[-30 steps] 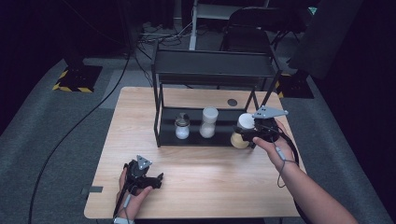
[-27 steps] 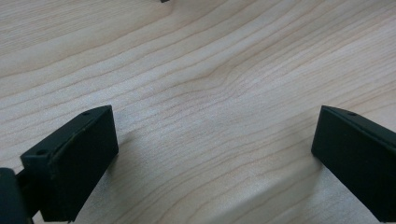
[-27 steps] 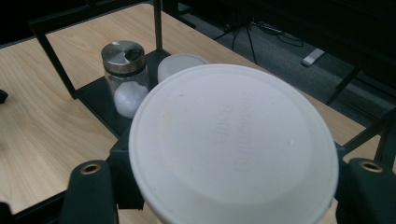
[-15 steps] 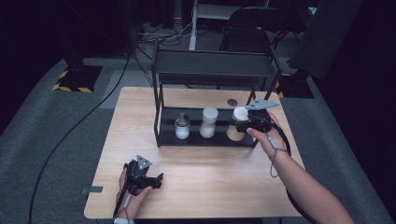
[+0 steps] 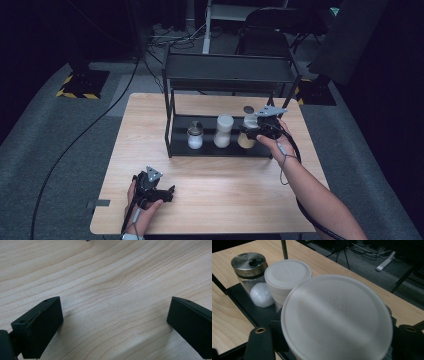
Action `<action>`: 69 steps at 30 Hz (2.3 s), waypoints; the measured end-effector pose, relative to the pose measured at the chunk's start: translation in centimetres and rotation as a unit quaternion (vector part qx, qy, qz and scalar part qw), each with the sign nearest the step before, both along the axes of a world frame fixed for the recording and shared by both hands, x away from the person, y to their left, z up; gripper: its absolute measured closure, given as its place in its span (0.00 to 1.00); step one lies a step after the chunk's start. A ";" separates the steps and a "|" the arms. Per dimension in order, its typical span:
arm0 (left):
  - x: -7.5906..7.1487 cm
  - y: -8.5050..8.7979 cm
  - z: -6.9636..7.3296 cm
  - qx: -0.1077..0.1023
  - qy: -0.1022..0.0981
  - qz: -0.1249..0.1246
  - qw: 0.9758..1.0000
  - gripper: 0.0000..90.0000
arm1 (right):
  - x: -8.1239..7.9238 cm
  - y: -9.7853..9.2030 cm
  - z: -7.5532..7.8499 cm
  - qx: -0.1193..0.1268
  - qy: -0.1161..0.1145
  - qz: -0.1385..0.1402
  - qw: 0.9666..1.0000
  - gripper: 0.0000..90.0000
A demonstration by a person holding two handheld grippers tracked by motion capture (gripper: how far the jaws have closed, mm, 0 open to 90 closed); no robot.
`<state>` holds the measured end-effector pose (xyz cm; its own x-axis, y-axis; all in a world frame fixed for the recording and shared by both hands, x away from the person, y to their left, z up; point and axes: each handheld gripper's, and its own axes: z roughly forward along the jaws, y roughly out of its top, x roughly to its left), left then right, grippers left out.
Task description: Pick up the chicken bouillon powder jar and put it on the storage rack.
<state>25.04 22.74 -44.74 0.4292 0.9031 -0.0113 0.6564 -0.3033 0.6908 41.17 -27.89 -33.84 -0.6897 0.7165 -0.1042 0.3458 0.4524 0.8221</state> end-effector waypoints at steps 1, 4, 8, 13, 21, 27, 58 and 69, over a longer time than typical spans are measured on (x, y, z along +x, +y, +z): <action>0.0 0.0 0.0 0.000 0.000 0.000 1.000 0.00 | 0.0 0.0 0.0 0.000 0.000 0.000 1.000 0.37; 0.0 0.0 0.0 0.000 0.000 0.000 1.000 0.00 | 0.4 0.1 -0.4 -0.005 0.003 -0.002 1.000 0.37; 0.0 0.0 0.0 0.000 0.000 0.000 1.000 0.00 | 0.9 0.3 -1.0 -0.010 0.008 -0.005 1.000 0.37; 0.0 0.0 0.0 0.000 0.000 0.000 1.000 0.00 | 1.5 0.4 -1.7 -0.014 0.015 -0.013 1.000 0.37; 0.0 0.0 0.0 0.000 0.000 0.001 1.000 0.00 | 2.1 0.5 -2.5 -0.013 0.026 -0.016 0.999 0.37; 0.0 0.0 0.0 0.001 0.000 0.001 1.000 0.00 | 2.3 0.2 -2.7 -0.005 0.029 -0.019 0.999 0.37; 0.0 -0.1 0.0 0.001 0.000 0.002 1.000 0.00 | -4.4 -1.5 3.0 0.028 -0.010 -0.016 0.999 0.05; 0.0 -0.1 0.0 0.000 0.000 0.002 1.000 0.00 | -7.2 -2.9 3.6 0.027 -0.013 -0.005 1.000 0.04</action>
